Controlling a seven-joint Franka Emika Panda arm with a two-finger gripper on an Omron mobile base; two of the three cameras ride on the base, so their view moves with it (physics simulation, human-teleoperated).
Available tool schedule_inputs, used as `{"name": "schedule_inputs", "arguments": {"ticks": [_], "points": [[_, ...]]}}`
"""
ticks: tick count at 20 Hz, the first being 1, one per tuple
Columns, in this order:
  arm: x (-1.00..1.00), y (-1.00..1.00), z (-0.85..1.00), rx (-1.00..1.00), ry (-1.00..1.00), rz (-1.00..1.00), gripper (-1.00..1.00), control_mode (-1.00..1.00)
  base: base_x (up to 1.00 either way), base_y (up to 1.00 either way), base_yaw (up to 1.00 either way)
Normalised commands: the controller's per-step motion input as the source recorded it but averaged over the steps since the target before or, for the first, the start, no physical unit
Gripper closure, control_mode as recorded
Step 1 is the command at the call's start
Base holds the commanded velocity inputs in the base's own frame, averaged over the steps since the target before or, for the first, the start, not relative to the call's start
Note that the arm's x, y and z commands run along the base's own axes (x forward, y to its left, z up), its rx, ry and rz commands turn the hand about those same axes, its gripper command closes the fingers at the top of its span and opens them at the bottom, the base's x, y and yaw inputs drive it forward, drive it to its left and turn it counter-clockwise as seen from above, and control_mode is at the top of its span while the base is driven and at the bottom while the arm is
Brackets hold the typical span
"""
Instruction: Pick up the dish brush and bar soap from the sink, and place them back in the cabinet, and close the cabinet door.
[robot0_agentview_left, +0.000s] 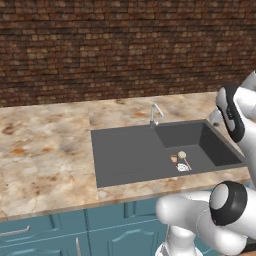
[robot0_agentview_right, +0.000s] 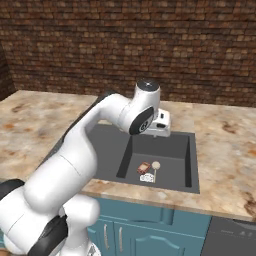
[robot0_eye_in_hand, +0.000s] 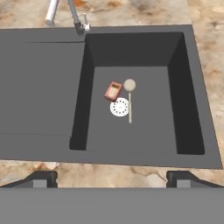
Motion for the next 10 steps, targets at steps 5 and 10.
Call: {"name": "schedule_inputs", "arguments": {"ticks": [5,10], "points": [[0.16,-0.27,-0.44,-0.06,0.0,0.0,-1.0,-1.0,0.0,0.0,0.0],[0.37,-0.06,-0.47,-0.04,0.0,0.0,-1.0,-1.0,0.0,0.0,0.0]]}}
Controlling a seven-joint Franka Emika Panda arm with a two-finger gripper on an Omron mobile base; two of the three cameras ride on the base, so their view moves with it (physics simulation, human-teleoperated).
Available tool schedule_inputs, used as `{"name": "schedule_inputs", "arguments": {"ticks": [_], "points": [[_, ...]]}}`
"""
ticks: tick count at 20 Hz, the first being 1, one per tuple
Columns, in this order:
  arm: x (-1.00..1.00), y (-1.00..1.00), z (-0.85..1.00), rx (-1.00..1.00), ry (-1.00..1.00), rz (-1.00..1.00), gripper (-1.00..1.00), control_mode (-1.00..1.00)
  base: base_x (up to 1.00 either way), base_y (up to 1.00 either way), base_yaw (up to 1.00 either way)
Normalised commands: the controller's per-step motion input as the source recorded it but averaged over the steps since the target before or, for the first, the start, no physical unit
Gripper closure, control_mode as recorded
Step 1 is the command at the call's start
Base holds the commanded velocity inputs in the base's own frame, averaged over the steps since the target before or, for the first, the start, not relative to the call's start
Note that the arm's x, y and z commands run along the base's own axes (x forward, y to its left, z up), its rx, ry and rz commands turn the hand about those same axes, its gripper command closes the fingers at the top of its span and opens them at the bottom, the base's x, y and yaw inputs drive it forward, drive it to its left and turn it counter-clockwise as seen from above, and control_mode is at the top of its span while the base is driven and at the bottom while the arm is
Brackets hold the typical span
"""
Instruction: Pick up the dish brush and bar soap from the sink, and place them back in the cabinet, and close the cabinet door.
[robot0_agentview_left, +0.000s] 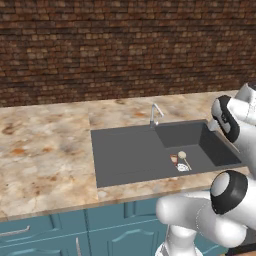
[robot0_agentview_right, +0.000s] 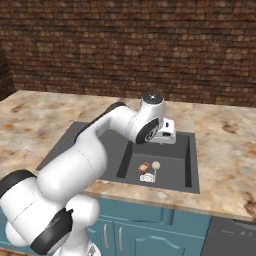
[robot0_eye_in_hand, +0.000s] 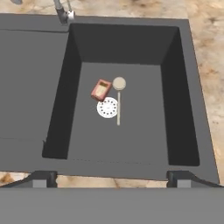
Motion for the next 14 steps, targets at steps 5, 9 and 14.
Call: {"name": "schedule_inputs", "arguments": {"ticks": [5,9,14], "points": [[0.44,0.0,-0.5,0.0,0.0,0.0,-1.0,-1.0,0.0,0.0,0.0],[0.39,0.0,-0.45,0.0,0.0,0.0,-1.0,-1.0,0.0,0.0,0.0],[0.36,0.0,-0.37,0.0,0.0,0.0,-1.0,-1.0,0.0,0.0,0.0]]}}
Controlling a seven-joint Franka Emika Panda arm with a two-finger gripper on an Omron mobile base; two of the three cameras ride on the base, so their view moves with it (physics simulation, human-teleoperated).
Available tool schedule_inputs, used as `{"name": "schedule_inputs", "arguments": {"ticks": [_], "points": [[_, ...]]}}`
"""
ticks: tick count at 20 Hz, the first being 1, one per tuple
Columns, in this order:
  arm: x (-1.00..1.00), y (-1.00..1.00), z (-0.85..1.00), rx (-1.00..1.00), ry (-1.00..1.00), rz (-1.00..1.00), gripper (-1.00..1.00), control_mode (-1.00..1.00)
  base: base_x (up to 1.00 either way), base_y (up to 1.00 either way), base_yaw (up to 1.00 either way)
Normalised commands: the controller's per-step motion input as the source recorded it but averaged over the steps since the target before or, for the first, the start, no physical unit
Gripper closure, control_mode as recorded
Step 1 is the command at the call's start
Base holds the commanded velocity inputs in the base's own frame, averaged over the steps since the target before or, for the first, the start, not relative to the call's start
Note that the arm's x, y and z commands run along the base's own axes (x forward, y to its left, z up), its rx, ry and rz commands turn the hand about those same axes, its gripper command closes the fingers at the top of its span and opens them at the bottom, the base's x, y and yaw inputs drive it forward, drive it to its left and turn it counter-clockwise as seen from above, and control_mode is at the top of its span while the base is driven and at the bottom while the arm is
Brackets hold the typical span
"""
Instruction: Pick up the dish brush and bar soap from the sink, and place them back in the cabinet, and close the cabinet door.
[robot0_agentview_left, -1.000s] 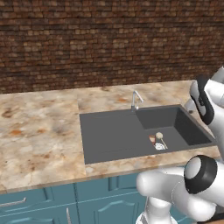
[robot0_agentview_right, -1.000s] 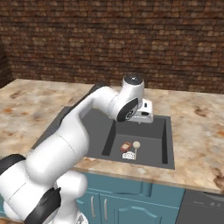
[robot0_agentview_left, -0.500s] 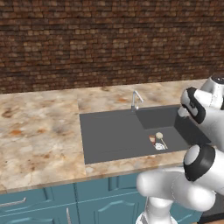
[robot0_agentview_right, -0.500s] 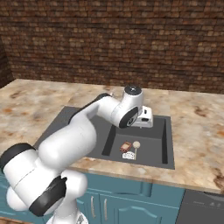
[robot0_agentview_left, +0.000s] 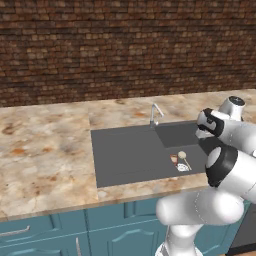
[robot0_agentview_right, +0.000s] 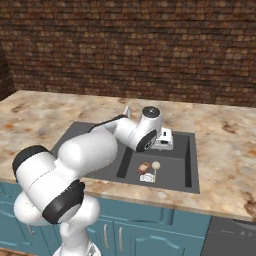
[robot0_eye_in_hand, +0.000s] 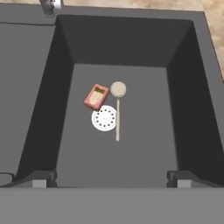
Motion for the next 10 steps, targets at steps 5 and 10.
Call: {"name": "schedule_inputs", "arguments": {"ticks": [5,10], "points": [[0.43,0.0,-0.33,0.0,0.02,0.0,-1.0,-1.0,0.0,0.0,0.0],[0.42,0.0,-0.32,0.0,0.04,0.0,-1.0,-1.0,0.0,0.0,0.0]]}}
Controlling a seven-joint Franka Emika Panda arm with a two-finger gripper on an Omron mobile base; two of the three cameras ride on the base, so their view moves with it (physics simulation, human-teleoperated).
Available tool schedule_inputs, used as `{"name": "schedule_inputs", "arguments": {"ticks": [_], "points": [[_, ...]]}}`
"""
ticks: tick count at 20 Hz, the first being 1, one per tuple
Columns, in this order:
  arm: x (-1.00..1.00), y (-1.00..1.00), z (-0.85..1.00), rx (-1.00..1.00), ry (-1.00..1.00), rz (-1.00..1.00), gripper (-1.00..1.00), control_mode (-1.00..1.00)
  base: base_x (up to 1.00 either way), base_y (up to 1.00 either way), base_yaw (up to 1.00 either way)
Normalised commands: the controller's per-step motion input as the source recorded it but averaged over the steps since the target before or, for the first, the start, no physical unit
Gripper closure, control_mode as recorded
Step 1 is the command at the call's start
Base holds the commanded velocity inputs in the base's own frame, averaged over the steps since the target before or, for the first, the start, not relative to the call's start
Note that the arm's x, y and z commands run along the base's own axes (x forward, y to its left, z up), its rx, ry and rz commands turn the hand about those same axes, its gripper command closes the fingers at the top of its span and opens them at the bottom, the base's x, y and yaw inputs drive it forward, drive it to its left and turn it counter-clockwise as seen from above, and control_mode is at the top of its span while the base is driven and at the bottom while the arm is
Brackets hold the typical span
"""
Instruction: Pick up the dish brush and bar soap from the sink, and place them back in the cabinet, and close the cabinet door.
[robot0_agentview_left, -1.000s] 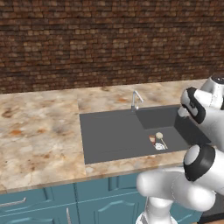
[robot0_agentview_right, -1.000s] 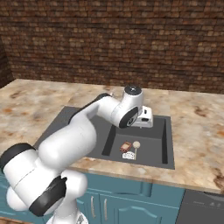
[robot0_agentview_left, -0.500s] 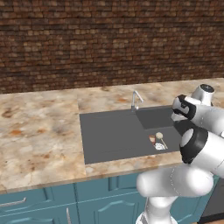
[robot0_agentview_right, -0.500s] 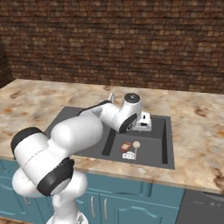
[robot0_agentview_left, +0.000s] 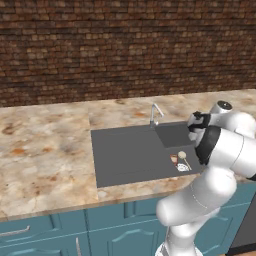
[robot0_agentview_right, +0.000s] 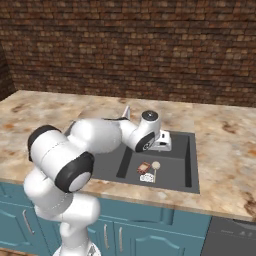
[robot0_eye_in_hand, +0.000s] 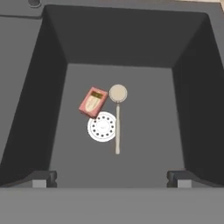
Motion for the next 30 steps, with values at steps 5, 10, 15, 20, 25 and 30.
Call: {"name": "schedule_inputs", "arguments": {"ticks": [5,10,15,20,25,30], "points": [[0.45,0.0,-0.28,0.0,0.06,0.0,-1.0,-1.0,0.0,0.0,0.0],[0.39,-0.01,-0.26,0.0,0.06,0.0,-1.0,-1.0,0.0,0.0,0.0],[0.36,-0.06,-0.29,0.0,0.02,0.0,-1.0,-1.0,0.0,0.0,0.0],[0.32,-0.12,-0.32,0.0,0.0,0.0,-1.0,-1.0,0.0,0.0,0.0],[0.2,-0.15,-0.43,0.0,0.0,0.0,-1.0,-1.0,0.0,0.0,0.0],[0.03,-0.18,-0.5,0.0,0.0,0.0,-1.0,-1.0,0.0,0.0,0.0]]}}
